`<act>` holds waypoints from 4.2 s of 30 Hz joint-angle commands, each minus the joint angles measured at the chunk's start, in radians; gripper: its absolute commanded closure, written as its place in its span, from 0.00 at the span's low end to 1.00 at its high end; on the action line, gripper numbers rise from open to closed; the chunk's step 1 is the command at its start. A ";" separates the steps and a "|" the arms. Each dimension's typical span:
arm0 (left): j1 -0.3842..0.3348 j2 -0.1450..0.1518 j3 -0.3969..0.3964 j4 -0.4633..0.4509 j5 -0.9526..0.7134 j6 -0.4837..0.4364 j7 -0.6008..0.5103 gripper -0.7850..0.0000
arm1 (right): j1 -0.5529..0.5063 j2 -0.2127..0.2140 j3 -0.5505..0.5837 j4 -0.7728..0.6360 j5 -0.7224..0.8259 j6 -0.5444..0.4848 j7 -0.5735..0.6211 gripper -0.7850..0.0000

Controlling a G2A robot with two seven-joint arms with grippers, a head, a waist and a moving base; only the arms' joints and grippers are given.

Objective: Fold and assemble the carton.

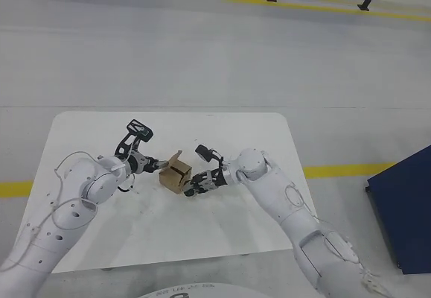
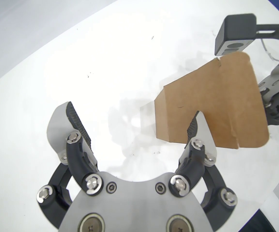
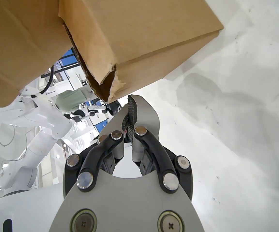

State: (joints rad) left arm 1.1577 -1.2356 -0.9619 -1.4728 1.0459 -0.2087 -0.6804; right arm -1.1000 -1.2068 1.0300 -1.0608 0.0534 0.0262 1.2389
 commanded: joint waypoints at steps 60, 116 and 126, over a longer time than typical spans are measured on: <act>-0.205 0.031 -0.147 0.547 -1.300 -0.257 -0.674 0.00 | 0.027 0.016 0.076 0.092 0.242 -0.225 0.028 0.00; -0.329 -0.085 0.153 0.755 -1.185 -0.110 -0.418 0.15 | 0.042 0.014 0.039 0.085 0.227 -0.232 0.044 0.00; -0.362 -0.112 0.188 0.811 -1.183 -0.126 -0.420 0.17 | 0.013 0.006 0.025 0.062 0.282 -0.266 0.004 0.00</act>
State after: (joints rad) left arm 0.7980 -1.3448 -0.7776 -0.6670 -0.1374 -0.3324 -1.1014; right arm -1.0864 -1.1994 1.0554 -1.0025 0.3233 -0.2300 1.2447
